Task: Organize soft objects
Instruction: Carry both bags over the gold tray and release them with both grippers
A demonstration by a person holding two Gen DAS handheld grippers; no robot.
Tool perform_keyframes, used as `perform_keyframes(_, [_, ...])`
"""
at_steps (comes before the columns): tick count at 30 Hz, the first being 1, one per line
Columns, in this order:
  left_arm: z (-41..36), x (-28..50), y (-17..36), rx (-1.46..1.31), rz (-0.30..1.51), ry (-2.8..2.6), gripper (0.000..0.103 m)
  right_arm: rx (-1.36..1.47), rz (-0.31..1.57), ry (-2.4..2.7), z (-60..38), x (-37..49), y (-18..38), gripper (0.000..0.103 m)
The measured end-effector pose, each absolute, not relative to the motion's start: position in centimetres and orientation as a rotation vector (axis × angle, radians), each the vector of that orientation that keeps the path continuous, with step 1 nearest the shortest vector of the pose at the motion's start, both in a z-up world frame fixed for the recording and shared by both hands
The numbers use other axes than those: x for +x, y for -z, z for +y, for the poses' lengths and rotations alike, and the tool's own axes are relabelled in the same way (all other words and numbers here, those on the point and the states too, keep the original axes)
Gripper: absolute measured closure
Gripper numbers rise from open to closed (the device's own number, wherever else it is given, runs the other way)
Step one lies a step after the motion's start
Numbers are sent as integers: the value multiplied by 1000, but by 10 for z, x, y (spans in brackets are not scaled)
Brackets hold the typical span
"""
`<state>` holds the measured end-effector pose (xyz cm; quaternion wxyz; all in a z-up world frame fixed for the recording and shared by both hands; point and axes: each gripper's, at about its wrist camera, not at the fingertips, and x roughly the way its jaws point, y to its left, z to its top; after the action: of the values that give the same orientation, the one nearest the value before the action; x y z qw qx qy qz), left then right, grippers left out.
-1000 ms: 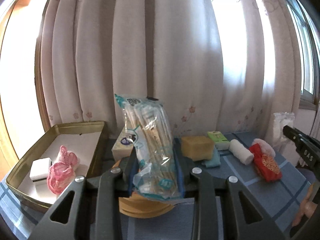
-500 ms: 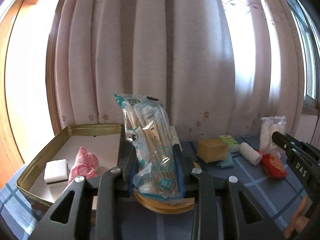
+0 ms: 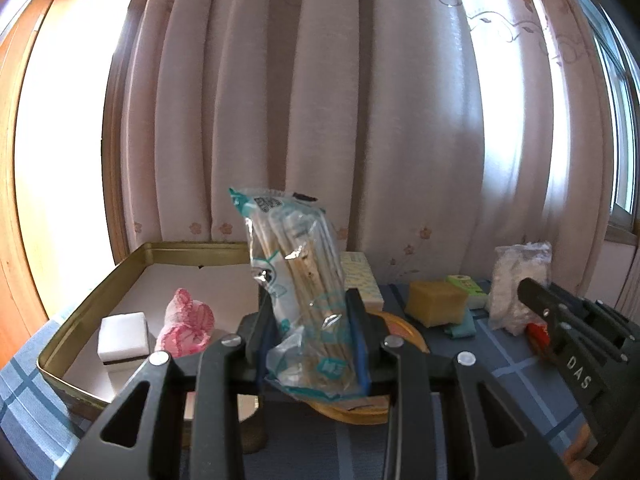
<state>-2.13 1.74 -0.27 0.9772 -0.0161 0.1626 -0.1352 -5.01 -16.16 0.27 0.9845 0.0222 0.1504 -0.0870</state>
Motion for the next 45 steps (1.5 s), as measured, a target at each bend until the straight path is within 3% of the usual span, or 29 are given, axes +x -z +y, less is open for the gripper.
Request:
perform_keyframes(12, [79, -9, -20, -3, 329, 190, 72, 39, 312, -56, -88, 5, -35, 87])
perform_keyframes(24, [141, 81, -45, 10, 511, 185, 72, 37, 406, -164, -28, 104, -56, 87])
perform_keyframes(45, [130, 192, -16, 54, 800, 108, 72, 59, 766, -217, 5, 224, -21, 87])
